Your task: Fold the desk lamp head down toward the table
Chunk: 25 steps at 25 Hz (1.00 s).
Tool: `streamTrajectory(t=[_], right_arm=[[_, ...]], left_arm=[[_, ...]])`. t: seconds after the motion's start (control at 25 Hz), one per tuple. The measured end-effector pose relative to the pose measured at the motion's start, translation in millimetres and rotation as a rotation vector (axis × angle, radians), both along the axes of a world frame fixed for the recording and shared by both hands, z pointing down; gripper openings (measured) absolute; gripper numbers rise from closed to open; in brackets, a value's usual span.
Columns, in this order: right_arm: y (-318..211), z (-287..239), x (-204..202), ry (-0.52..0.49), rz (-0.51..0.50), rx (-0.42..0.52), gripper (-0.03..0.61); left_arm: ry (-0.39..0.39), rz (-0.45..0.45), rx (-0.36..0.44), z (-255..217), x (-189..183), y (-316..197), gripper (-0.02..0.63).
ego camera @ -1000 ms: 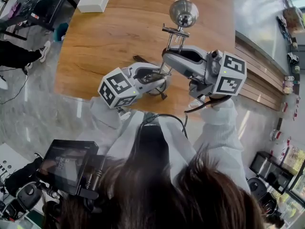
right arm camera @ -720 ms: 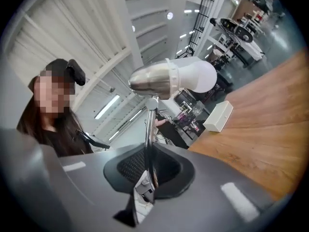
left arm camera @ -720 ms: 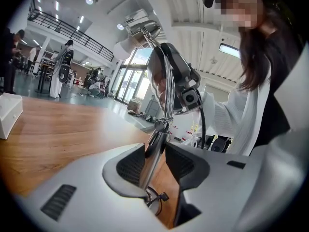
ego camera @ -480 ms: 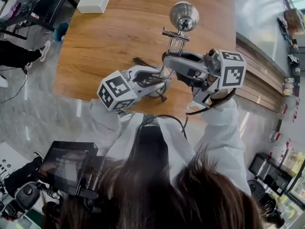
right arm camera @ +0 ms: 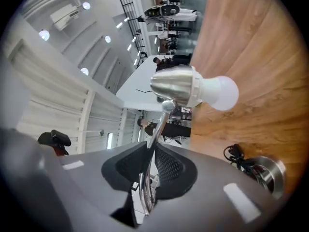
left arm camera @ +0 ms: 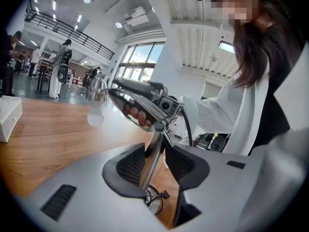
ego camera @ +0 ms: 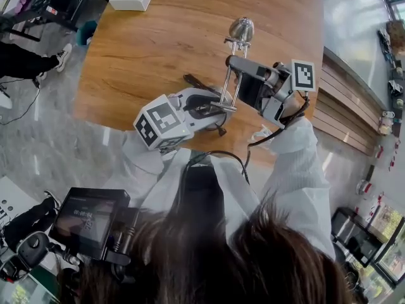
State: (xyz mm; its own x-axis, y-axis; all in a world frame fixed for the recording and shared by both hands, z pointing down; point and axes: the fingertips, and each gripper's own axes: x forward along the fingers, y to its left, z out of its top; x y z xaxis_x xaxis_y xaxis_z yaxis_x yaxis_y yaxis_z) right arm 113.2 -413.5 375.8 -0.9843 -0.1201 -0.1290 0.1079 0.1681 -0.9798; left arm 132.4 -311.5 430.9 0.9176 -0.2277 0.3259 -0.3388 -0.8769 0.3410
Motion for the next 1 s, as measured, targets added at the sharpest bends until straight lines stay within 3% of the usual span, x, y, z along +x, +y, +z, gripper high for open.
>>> streamTrajectory(t=[0.12, 0.24, 0.48, 0.6, 0.8, 1.0], right_arm=[[-4.0, 36.8, -3.0, 0.021, -0.017, -0.127, 0.075], [-7.5, 61.7, -8.8, -0.031, -0.027, -0.249, 0.093], [0.2, 85.9, -10.3, -0.061, -0.045, -0.369, 0.110], [6.3, 99.2, -6.9, -0.134, -0.037, -0.448, 0.124], [6.8, 102.4, -6.8, -0.197, -0.004, -0.491, 0.133], [4.6, 105.3, -4.8, -0.191, 0.000, -0.439, 0.151]], left_arm=[[0.000, 0.000, -0.003, 3.5, -2.6, -2.3, 0.133], [-0.010, 0.014, -0.004, 13.3, -7.6, -8.1, 0.133], [-0.008, 0.024, -0.014, 17.5, -8.3, -8.4, 0.133], [-0.003, 0.025, -0.017, 18.4, -5.8, -6.5, 0.133], [0.002, 0.037, -0.031, 18.8, -5.8, -6.2, 0.135], [0.004, 0.026, -0.027, 19.5, -6.1, -8.0, 0.137]])
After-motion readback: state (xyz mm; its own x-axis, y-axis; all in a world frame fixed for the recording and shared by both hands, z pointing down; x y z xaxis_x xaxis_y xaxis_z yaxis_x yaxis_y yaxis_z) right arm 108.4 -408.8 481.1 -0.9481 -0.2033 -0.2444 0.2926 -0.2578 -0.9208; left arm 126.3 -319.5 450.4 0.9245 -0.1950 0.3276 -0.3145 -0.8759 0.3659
